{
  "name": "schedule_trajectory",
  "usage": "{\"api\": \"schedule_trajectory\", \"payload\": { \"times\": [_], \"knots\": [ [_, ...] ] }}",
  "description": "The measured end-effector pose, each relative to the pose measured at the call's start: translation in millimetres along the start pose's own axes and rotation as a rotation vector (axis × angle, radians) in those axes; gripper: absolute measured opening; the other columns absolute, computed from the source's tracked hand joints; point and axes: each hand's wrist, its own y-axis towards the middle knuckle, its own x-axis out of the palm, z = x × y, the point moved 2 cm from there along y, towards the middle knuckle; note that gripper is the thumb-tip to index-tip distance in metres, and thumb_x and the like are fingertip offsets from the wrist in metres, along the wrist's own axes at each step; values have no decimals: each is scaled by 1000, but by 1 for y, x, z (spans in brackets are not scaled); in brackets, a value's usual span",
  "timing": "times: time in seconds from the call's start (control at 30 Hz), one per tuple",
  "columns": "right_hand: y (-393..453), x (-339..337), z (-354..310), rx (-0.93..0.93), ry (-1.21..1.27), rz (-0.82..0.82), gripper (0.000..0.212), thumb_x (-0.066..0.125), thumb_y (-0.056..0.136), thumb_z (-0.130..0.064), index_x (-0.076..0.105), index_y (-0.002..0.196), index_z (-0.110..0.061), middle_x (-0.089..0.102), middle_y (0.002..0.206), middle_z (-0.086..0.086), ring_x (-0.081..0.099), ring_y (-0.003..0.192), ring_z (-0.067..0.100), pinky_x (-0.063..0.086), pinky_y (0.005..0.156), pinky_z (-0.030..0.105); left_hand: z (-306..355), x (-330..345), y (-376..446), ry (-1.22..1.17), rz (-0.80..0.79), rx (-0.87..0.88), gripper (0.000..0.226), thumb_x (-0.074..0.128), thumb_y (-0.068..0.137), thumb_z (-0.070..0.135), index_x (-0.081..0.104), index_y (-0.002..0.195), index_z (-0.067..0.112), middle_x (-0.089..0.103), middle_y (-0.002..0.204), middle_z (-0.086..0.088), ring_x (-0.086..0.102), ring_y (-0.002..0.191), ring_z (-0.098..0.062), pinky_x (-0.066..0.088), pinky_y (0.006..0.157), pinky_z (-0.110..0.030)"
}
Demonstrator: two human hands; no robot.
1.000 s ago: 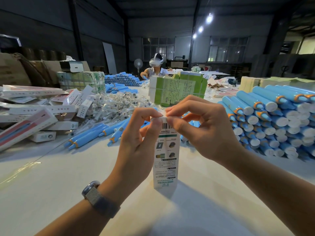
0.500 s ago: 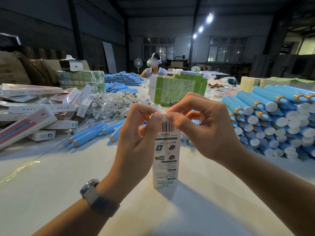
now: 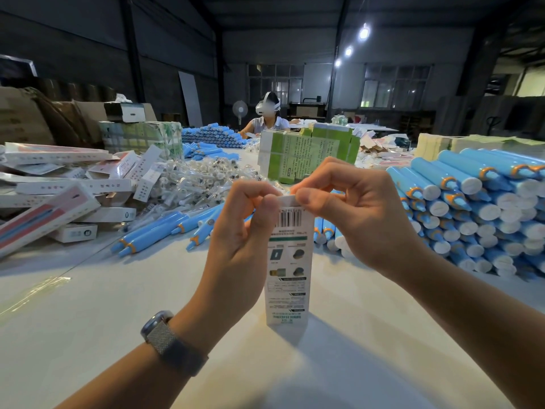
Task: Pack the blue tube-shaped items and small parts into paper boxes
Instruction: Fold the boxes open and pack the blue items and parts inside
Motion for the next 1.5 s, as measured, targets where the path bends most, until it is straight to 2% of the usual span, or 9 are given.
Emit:
{"api": "schedule_trajectory", "payload": {
  "times": [0.17,0.27,0.4,0.5,0.63,0.9,1.13,1.3,1.5],
  "knots": [
    [0,-1,-3,-7,9,-17,5,69,78,-20,72,74,-20,61,79,13,57,76,32,46,65,48,1,1,-1,19,-13,40,11,41,98,29,49,95,23,52,80,-3,53,64,-12,46,56,-18],
    [0,-3,-4,-19,23,-36,5,71,76,-25,72,75,-20,62,83,20,59,82,33,48,68,49,-2,0,-2,38,-17,56,11,40,101,22,49,95,25,52,82,-7,52,62,-25,46,55,-22],
    [3,-6,-1,74,125,-91,2,76,72,-17,74,73,-15,65,83,12,62,81,16,49,71,28,-2,-2,-2,43,-20,83,18,46,105,32,54,95,44,51,82,-13,52,61,-21,46,54,-21],
    [5,-5,1,114,194,-100,6,71,75,-12,76,72,-13,65,81,8,62,78,12,48,71,21,-2,-2,-1,24,-37,93,12,46,95,46,54,101,39,50,84,-18,52,60,-26,46,52,-24],
    [4,0,3,169,287,-81,8,71,77,-15,77,71,-15,62,79,8,62,76,18,51,72,30,-4,-3,-2,2,-44,101,5,50,98,46,54,98,43,52,83,-15,53,63,-31,47,53,-26],
    [0,5,-1,130,172,-4,8,72,76,-19,75,69,-18,60,83,22,62,74,15,50,71,27,-7,-5,-2,23,-81,121,24,45,97,51,46,104,28,58,87,-4,61,66,-1,49,56,-17],
    [-3,7,-4,5,65,58,15,74,77,-16,74,69,-28,63,82,14,62,80,30,48,65,47,-9,-7,-3,88,-84,125,12,49,98,50,45,107,57,64,90,7,67,74,-13,54,64,-29],
    [-6,12,-7,26,59,106,11,71,80,-19,73,71,-25,64,81,8,61,81,25,49,66,42,-11,-8,-2,132,-88,155,26,48,98,36,44,107,60,63,89,-1,68,72,-27,56,58,-45],
    [-7,17,-4,238,244,144,15,73,77,-29,73,68,-17,70,72,9,64,69,18,54,74,37,-13,-9,-1,126,-84,137,25,50,98,41,42,114,58,67,92,9,69,76,-18,58,61,-46]
  ]
}}
